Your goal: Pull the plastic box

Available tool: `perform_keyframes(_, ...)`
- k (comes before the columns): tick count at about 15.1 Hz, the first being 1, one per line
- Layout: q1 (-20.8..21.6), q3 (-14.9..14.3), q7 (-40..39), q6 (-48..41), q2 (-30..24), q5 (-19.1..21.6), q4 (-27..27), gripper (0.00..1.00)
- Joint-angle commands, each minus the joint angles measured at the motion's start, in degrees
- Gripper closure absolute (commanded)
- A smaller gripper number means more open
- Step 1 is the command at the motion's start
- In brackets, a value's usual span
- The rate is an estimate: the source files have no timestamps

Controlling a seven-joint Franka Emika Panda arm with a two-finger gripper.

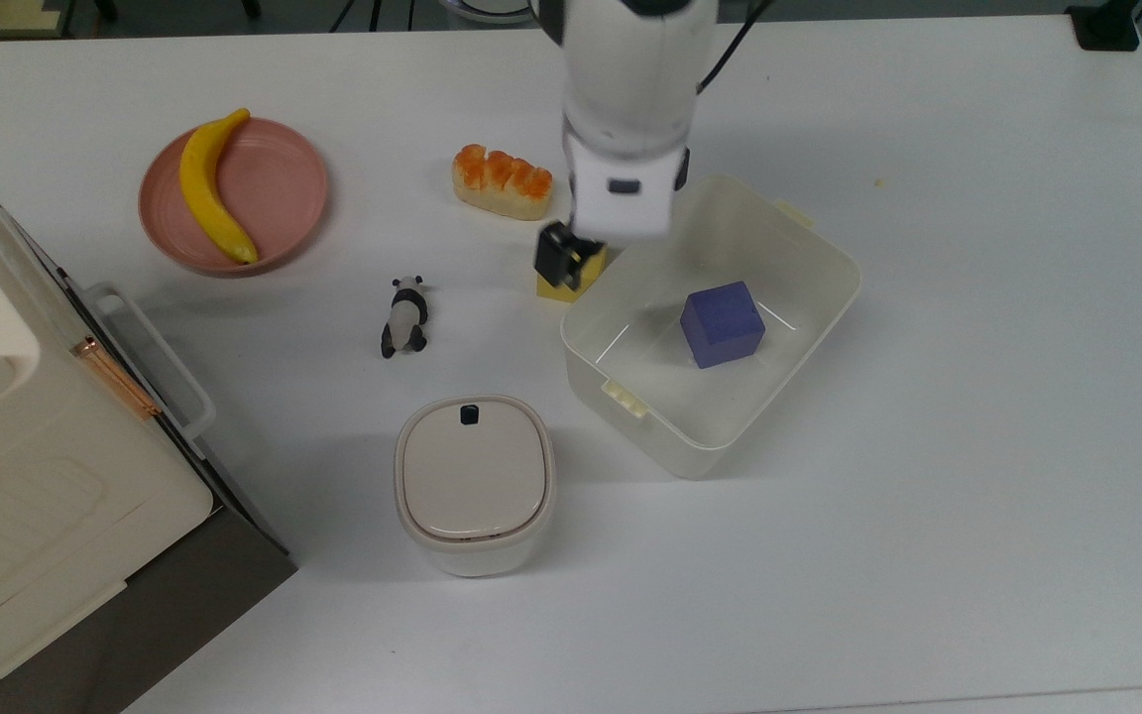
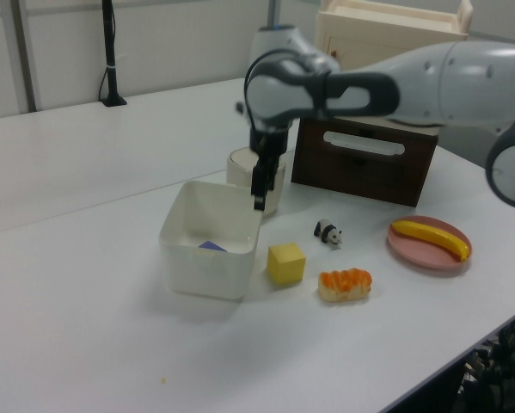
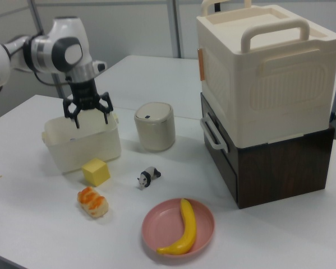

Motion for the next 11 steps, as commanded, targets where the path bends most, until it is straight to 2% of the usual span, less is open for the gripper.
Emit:
perform_keyframes(1,-0.73,-0.96,16.64,-2.27,-5.42,0.76,-1.04,0.00)
perform_keyframes(4,-1.09,-3.42,26.93,-2.36,-5.86,-0.90,-1.04,0.00)
perform_keyframes(6,-1.17,-4.13,27.49,-2.45,-5.86,-1.09,-1.30,0.00)
perform_keyframes(11,-6.17,-5.10,28.10,-3.24,-5.86,-0.74,-1.30,0.00)
